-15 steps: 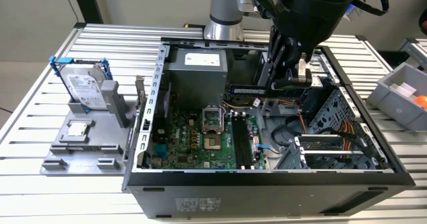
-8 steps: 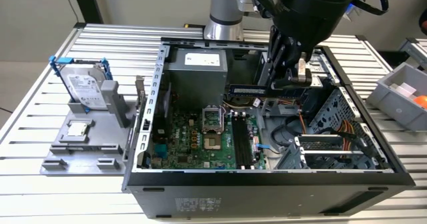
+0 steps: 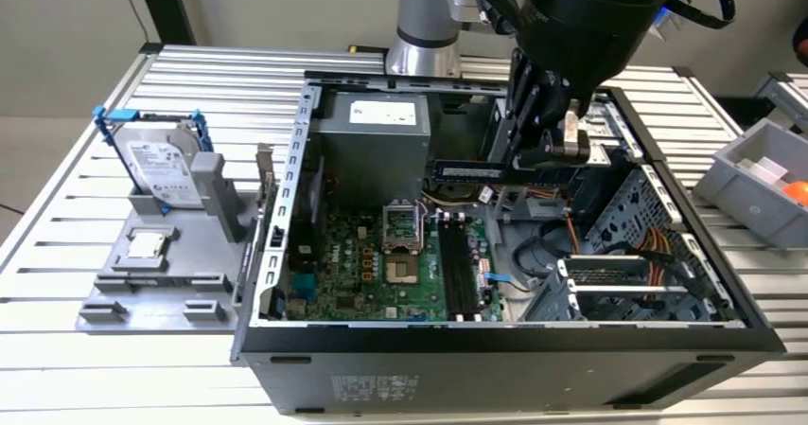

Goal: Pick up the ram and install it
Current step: 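Insert the ram into the slot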

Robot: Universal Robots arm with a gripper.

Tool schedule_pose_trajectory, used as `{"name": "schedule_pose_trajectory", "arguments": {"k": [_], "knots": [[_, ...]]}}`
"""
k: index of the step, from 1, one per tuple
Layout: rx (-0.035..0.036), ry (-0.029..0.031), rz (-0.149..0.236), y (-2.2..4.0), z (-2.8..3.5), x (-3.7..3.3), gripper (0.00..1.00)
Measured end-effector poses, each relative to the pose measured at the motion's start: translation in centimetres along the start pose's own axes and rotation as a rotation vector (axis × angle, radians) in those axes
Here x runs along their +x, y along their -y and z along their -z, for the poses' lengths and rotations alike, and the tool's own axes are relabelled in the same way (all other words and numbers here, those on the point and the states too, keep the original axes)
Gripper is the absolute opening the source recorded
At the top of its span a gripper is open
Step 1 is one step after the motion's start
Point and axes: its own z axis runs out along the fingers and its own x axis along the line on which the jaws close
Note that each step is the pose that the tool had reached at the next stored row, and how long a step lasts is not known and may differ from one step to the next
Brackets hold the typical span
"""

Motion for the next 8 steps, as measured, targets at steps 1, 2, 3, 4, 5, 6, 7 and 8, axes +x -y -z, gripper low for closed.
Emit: {"name": "schedule_pose_trajectory", "arguments": {"k": [1, 2, 3, 4, 5, 6, 7, 8], "knots": [[0.0, 0.0, 0.0, 0.0, 0.0, 0.0, 0.0], [0.0, 0.0001, 0.0, 0.0, 0.0, -0.02, 0.0], [0.0, 0.0, 0.0, 0.0, 0.0, -0.04, 0.0], [0.0, 0.0001, 0.0, 0.0, 0.0, -0.05, 0.0], [-0.0001, 0.0, 0.0, 0.0, 0.0, -0.05, 0.0], [0.0, 0.0, 0.0, 0.0, 0.0, -0.05, 0.0], [0.0, 0.0, 0.0, 0.0, 0.0, -0.05, 0.0], [0.0, 0.0001, 0.0, 0.0, 0.0, -0.05, 0.0]]}}
